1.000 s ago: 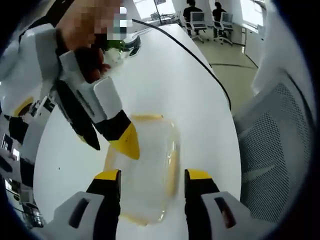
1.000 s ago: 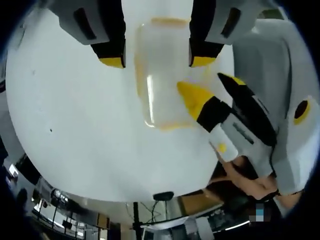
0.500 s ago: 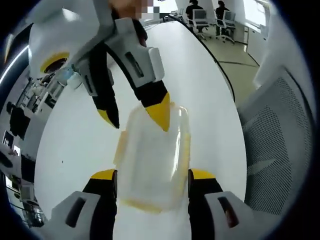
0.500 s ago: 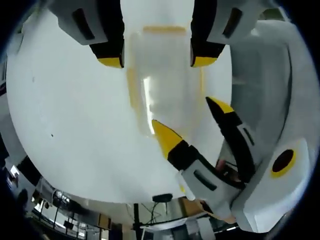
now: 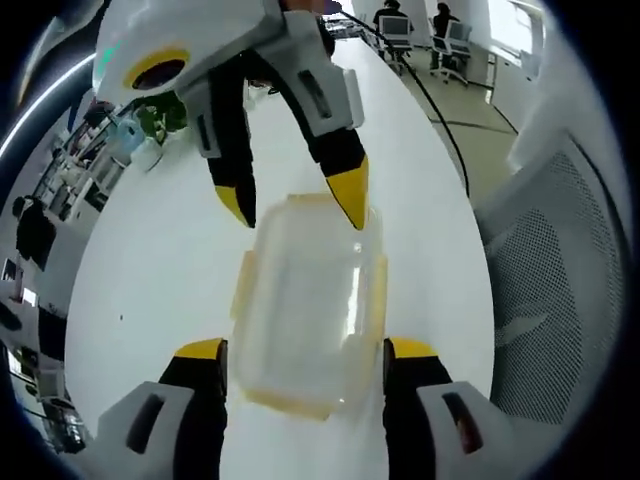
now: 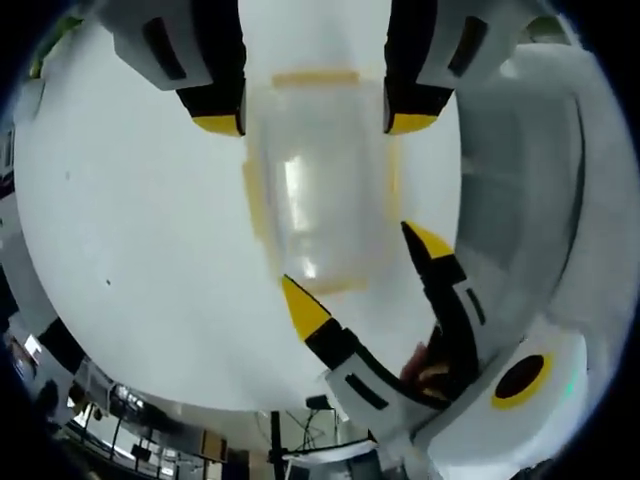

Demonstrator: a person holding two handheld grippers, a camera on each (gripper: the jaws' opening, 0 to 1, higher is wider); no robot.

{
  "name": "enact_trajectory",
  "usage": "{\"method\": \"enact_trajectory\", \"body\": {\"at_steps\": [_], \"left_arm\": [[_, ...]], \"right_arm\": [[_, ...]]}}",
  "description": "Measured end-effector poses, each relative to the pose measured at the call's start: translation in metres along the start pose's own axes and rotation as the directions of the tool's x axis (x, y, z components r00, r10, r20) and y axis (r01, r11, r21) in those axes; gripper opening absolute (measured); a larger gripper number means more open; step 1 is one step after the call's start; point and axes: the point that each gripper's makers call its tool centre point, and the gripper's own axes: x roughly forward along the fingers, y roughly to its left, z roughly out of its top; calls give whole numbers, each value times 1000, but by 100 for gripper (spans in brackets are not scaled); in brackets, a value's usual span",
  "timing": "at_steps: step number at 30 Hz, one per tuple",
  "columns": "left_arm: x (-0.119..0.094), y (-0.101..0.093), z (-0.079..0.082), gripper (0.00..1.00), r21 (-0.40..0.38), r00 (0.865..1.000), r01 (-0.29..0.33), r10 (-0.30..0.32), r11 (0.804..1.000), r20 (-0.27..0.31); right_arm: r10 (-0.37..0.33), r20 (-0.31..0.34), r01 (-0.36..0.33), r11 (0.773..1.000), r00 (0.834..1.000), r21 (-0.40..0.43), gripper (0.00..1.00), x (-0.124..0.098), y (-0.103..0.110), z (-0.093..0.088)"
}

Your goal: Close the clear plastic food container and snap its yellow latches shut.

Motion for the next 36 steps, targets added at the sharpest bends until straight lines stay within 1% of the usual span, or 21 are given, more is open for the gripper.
{"method": "enact_trajectory", "body": {"at_steps": [3,4,6,9,12,16,18,19,21,24,27,29,32,34,36], "left_arm": [[1,0,-3,66,6,1000,7,-7,1000,-7],[1,-2,-5,67,17,1000,19,-19,1000,-12],[1,-1,-7,71,40,1000,21,-20,999,-17],[1,1,-7,72,25,1000,27,-27,999,-9],[4,4,-11,74,26,1000,25,-25,999,-19],[9,2,-18,81,18,998,54,-53,998,-39],[11,3,-21,81,12,997,57,-56,998,-46],[12,3,-22,82,12,997,62,-62,998,-48],[14,3,-25,82,16,996,65,-64,998,-57],[17,4,-27,82,18,996,65,-64,998,-65],[22,2,-28,82,19,995,70,-69,997,-71],[25,1,-29,82,21,994,73,-71,997,-82],[29,-3,-28,82,17,994,81,-80,997,-79],[31,-3,-29,82,38,993,81,-77,996,-87],[31,-2,-29,82,35,993,80,-76,996,-86]], "right_arm": [[-2,0,2,1000,1000,-5,56,-1,3,-2],[2,5,-2,1000,1000,-2,57,-2,4,-2],[-2,9,3,1000,1000,-6,58,-2,6,-2],[-11,10,11,1000,1000,-12,60,-2,8,-4],[-24,8,25,999,1000,-25,62,-1,10,-6],[-50,-1,50,998,999,-47,66,4,12,-10],[-56,8,56,998,998,-35,67,6,12,-11],[-68,19,69,997,998,-42,67,7,11,-10],[-73,13,73,996,997,-42,69,8,11,-12],[-105,6,105,992,994,-71,69,10,9,-13],[-117,13,118,990,993,-79,69,13,9,-12],[-126,4,126,988,992,-89,70,15,10,-13],[-147,26,149,984,989,-102,68,17,8,-9],[-162,16,163,980,987,-115,67,18,6,-11],[-173,11,172,975,985,-141,67,20,6,-12]]}}
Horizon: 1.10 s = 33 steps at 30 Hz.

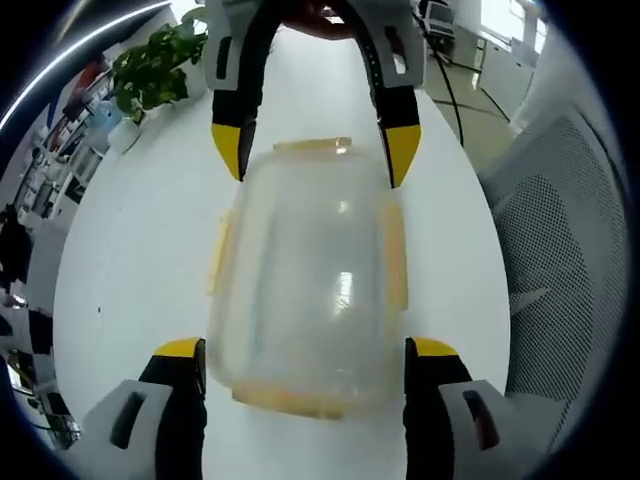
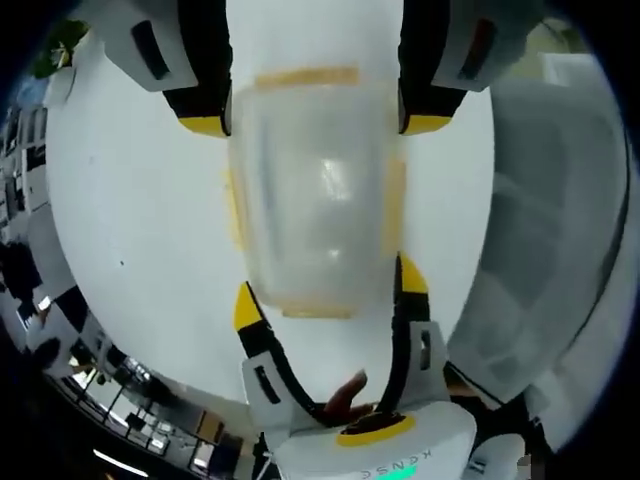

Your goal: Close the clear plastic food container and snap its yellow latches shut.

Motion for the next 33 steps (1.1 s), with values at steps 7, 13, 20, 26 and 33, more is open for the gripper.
{"method": "enact_trajectory", "body": {"at_steps": [7,13,20,26,33], "left_arm": [[0,3,-1,77,-8,1000,-15,15,1000,-9],[0,3,-1,76,-16,1000,-16,16,1000,8],[-5,-2,-8,76,-15,1000,-16,16,1000,12],[-9,-5,-19,76,-20,1000,-17,17,1000,15],[-19,-9,-39,76,-34,1000,-23,23,999,18]], "right_arm": [[0,9,0,1000,1000,-1,67,0,-2,0],[-6,1,6,1000,1000,-2,67,1,-1,1],[-5,3,5,1000,1000,1,67,3,5,7],[-2,-1,2,1000,1000,-2,67,9,9,21],[1,-3,-1,1000,1000,-13,67,16,14,39]]}}
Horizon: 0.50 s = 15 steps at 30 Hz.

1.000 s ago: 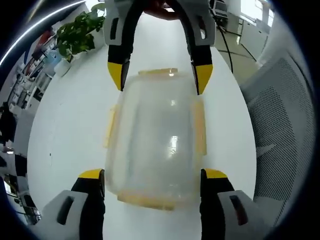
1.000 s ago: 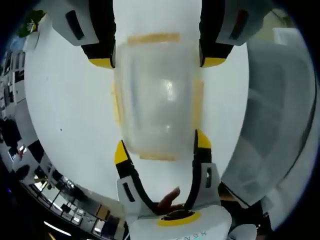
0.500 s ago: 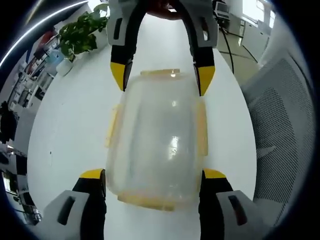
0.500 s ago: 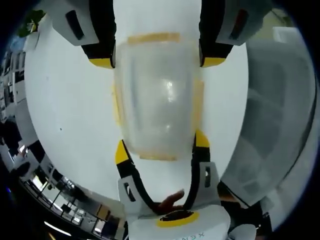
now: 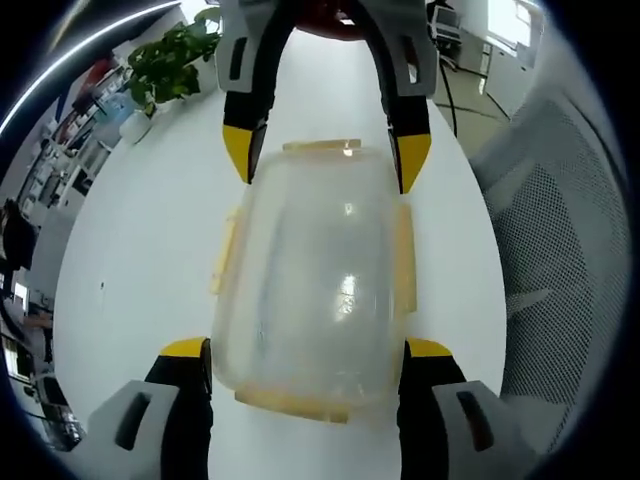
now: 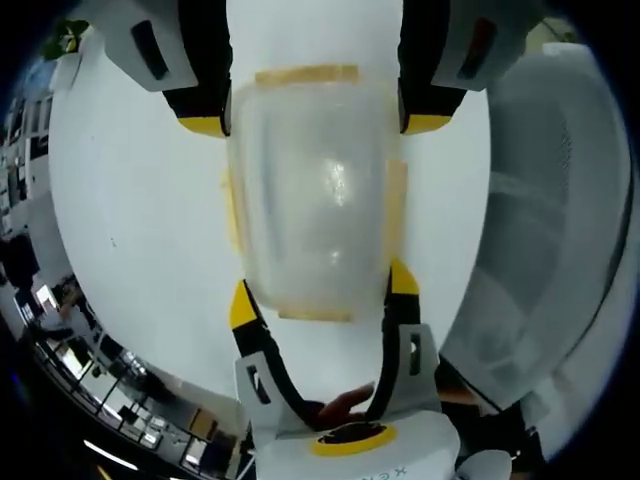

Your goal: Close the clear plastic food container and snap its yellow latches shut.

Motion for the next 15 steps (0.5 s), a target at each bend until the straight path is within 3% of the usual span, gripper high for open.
{"method": "enact_trajectory", "body": {"at_steps": [15], "left_arm": [[-22,-4,-49,76,-8,1000,-4,4,1000,0]], "right_arm": [[6,-6,-6,1000,1000,-12,67,19,11,49]]}}
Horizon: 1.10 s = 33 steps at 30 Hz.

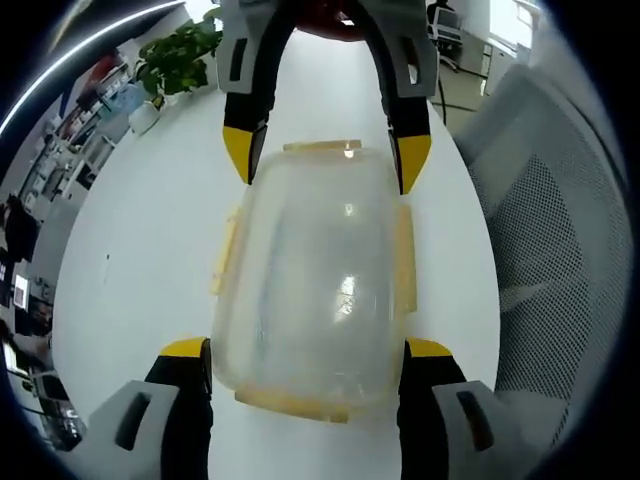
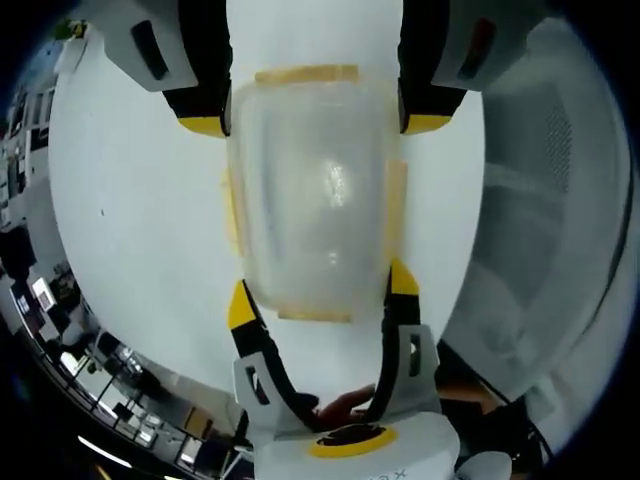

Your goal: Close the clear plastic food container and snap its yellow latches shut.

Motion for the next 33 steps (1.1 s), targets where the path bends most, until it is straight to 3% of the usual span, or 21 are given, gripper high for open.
{"method": "enact_trajectory", "body": {"at_steps": [14,25,33], "left_arm": [[-13,0,-31,76,-9,1000,-8,8,1000,-5],[-15,3,-35,77,0,1000,-6,6,1000,-9],[-12,13,-34,77,-5,1000,-10,10,1000,-9]], "right_arm": [[0,-13,-1,1000,1000,-9,67,13,4,31],[2,-4,-2,1000,1000,-12,67,14,3,36],[4,-1,-4,1000,1000,-20,67,17,-10,35]]}}
